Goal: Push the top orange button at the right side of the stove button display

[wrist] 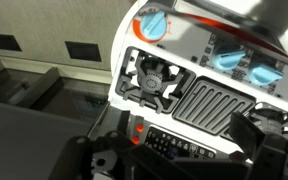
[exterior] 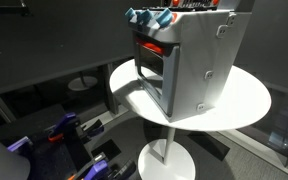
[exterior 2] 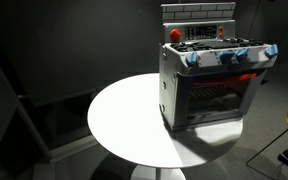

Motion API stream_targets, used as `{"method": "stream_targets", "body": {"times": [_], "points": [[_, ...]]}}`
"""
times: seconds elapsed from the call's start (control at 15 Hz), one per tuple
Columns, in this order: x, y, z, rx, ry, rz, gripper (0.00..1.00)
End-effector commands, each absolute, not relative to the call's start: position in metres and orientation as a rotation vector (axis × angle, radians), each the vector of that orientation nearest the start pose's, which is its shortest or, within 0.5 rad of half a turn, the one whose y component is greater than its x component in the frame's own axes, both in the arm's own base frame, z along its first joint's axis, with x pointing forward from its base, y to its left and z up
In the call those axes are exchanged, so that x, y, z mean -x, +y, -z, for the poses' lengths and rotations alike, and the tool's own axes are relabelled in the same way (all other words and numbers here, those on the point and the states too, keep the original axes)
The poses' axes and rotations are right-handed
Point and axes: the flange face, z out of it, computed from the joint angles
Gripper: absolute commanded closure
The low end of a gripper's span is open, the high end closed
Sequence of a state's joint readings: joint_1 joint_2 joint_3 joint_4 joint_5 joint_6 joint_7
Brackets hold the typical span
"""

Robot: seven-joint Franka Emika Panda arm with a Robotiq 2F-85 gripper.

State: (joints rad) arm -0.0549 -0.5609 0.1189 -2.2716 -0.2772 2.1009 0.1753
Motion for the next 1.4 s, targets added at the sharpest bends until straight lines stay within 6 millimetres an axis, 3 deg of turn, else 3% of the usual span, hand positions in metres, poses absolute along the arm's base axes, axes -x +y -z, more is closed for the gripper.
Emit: {"method": "stream_targets", "body": {"times": [0.0,0.2,0.6,1.0,1.33], "points": [[-0.425,0.003,-0.612,3.354,0.129,0.832,0.00],[-0.427,-0.011,-0.612,3.360,0.188,0.853,0.00],[-0.426,-0.004,-0.609,3.357,0.133,0.811,0.00],[-0.446,-0.028,-0.609,3.305,0.297,1.055,0.00],[-0.471,-0.051,-0.591,3.270,0.404,1.124,0.00]]}}
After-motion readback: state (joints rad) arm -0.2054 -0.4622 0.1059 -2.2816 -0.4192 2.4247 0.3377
